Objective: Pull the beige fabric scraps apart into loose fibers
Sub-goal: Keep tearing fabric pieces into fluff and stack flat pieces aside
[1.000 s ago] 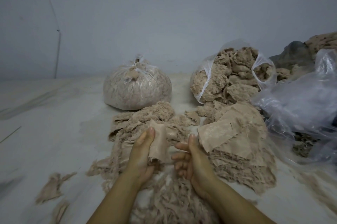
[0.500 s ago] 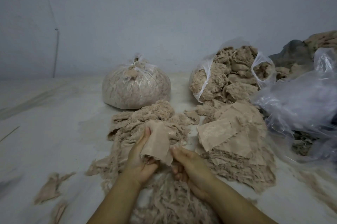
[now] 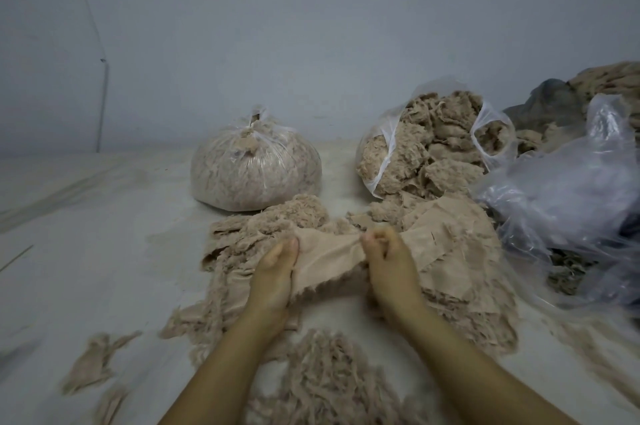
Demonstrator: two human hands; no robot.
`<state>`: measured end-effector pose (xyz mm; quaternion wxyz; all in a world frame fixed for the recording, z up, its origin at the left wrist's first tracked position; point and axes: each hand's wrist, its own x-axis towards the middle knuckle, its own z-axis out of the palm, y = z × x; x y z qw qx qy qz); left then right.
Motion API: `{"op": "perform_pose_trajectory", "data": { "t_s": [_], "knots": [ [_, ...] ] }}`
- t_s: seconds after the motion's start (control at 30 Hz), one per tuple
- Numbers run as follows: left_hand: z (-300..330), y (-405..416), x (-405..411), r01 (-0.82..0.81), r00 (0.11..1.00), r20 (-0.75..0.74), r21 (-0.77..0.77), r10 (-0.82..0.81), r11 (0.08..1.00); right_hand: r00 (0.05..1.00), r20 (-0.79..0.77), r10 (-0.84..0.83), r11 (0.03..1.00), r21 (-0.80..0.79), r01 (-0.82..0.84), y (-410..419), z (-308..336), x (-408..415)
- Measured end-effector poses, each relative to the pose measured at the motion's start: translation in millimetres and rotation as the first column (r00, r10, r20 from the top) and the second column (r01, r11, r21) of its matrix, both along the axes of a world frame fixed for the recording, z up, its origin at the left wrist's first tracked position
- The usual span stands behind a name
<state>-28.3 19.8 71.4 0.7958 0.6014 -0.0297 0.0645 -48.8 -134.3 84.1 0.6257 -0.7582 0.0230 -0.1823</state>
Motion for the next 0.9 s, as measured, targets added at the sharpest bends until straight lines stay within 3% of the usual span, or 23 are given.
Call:
{"op": "perform_pose_trajectory", "data": {
  "t_s": [0.07, 0.13, 0.23, 0.33, 0.37, 0.43, 0.5, 0.53, 0.6, 0.63, 0.67, 0.73, 0.8, 0.9],
  "knots": [
    [15, -3, 8, 0.040, 0.998, 0.039, 0.137, -0.046, 0.990, 0.995, 0.053, -0.088, 0.994, -0.066, 0.092, -24, 21, 11],
    [30, -1, 16, 0.108, 0.993, 0.026, 0.175, -0.114, 0.979, 0.983, 0.027, -0.180, 0.967, -0.177, 0.182, -57, 38, 20],
    [30, 26, 24, 0.047, 0.997, 0.036, 0.412, -0.068, 0.910, 0.947, -0.012, -0.322, 0.894, -0.332, 0.300, -99, 45, 18],
    [17, 67, 22, -0.107, 0.992, 0.129, 0.793, 0.007, 0.600, 0.944, 0.123, -0.307, 0.902, -0.278, 0.330, -86, 30, -1],
    [14, 78, 19, -0.129, 0.990, 0.142, 0.838, 0.016, 0.530, 0.965, 0.142, -0.220, 0.917, -0.309, 0.254, -70, 21, -8],
    [9, 93, 12, -0.086, 0.993, 0.112, 0.868, -0.024, 0.489, 0.991, 0.094, 0.099, 0.890, -0.454, -0.046, -31, -1, -24],
    [4, 97, 4, 0.028, 0.987, 0.042, 0.904, -0.152, 0.427, 0.914, -0.021, 0.406, 0.726, -0.599, -0.336, 5, -23, -38],
    [0, 98, 0, 0.080, 0.975, 0.000, 0.932, -0.220, 0.355, 0.863, -0.083, 0.498, 0.636, -0.642, -0.429, 16, -33, -43],
    [-8, 96, -5, 0.112, 0.947, -0.042, 0.972, -0.318, 0.206, 0.817, -0.194, 0.544, 0.536, -0.669, -0.515, 23, -44, -51],
    [-12, 95, -5, 0.098, 0.940, -0.031, 0.978, -0.339, 0.182, 0.823, -0.230, 0.519, 0.528, -0.670, -0.521, 19, -44, -53],
    [-14, 94, -5, 0.084, 0.938, -0.007, 0.975, -0.347, 0.206, 0.842, -0.266, 0.470, 0.537, -0.671, -0.512, 14, -42, -54],
    [-14, 88, -4, 0.071, 0.938, 0.055, 0.936, -0.343, 0.344, 0.862, -0.356, 0.360, 0.557, -0.660, -0.505, 5, -31, -52],
    [-9, 77, -2, 0.103, 0.938, 0.074, 0.873, -0.338, 0.477, 0.910, -0.318, 0.267, 0.542, -0.731, -0.415, 0, -24, -44],
    [-4, 64, 2, 0.113, 0.944, 0.052, 0.878, -0.326, 0.466, 0.974, -0.154, 0.163, 0.599, -0.769, -0.222, 2, -20, -33]
  ]
}}
